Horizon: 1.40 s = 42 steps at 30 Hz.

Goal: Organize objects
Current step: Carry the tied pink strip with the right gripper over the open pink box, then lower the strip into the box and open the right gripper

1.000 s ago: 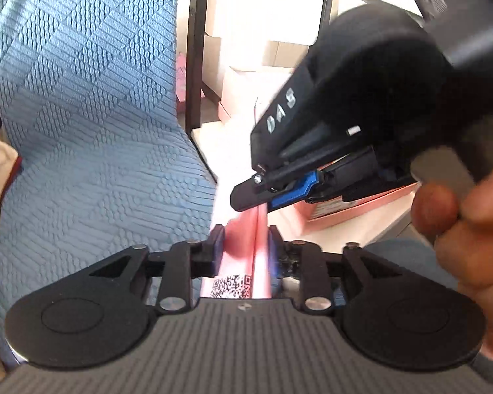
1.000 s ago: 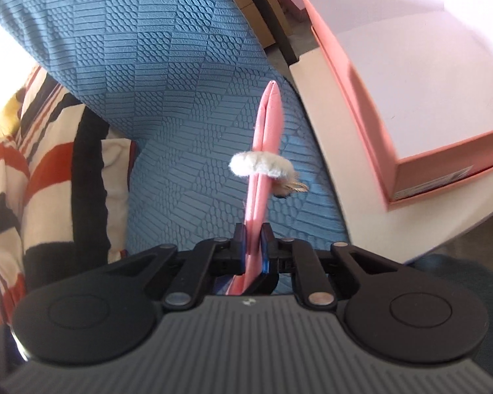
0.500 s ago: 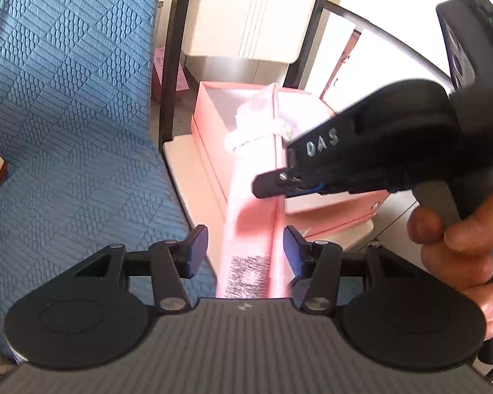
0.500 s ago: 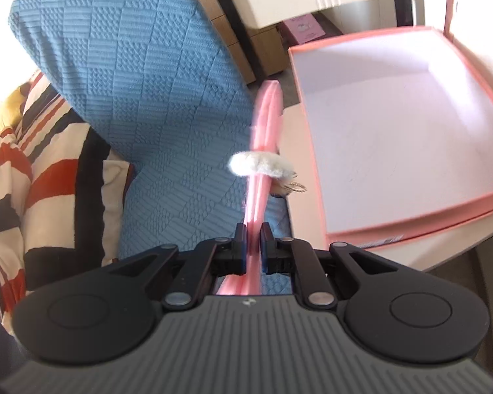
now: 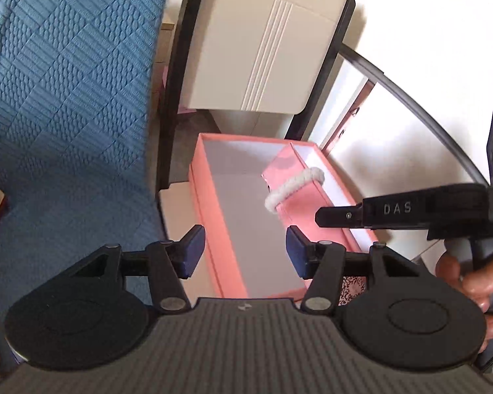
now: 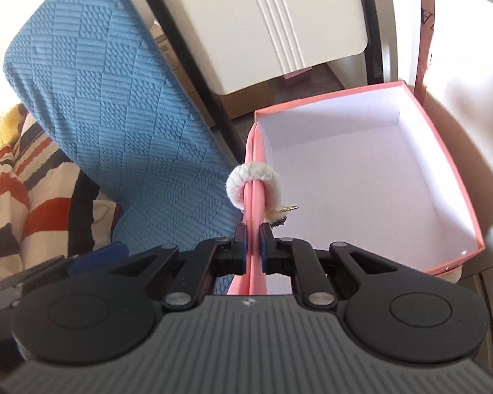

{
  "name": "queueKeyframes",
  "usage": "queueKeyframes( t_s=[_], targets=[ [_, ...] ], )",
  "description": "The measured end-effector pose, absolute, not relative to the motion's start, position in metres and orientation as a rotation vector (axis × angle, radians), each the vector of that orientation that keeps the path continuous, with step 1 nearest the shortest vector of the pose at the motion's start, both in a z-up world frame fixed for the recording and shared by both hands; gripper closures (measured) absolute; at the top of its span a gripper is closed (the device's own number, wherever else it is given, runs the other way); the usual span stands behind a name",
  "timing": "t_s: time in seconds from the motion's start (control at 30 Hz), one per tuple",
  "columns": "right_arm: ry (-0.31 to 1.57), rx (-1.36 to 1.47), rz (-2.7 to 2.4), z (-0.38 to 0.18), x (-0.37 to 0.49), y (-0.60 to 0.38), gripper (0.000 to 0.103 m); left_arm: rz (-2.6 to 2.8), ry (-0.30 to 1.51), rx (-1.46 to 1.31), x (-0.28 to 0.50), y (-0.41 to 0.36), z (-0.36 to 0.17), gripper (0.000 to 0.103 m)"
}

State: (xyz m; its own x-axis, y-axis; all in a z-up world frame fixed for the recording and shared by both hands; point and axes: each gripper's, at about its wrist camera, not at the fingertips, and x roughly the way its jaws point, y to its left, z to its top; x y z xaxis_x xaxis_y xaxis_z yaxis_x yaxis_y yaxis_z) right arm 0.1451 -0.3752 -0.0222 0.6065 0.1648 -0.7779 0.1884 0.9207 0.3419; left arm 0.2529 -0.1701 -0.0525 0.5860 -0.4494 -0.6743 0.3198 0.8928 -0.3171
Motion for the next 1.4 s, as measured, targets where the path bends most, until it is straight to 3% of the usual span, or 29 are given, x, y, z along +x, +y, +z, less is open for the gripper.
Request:
queueKeyframes(
  t_s=[0.3,1.17,1.27,1.4],
  targets=[
    [0.913,0.407,-0.039,-0.045,0.178,-0.42,0.092,-0.467,0.862,-0.149,0.306,-0.224,-0.066,0.042],
    [1.0,0.384,-0.194,-0.196,0.238,-0.461,0.091,-0.509,1.107,-0.097,0.425,-0.284,-0.211,0.042],
    [1.036,0.375,-0.216,-0.199,0.242,-0.461,0.087,-0.499,1.117,-0.103,0.426,-0.281,-0.214,0.042],
    [1.059,0.385,-0.218,-0.194,0.242,-0.464,0.067,-0.51,1.112,-0.095,0.422,-0.279,-0.209,0.042]
  ],
)
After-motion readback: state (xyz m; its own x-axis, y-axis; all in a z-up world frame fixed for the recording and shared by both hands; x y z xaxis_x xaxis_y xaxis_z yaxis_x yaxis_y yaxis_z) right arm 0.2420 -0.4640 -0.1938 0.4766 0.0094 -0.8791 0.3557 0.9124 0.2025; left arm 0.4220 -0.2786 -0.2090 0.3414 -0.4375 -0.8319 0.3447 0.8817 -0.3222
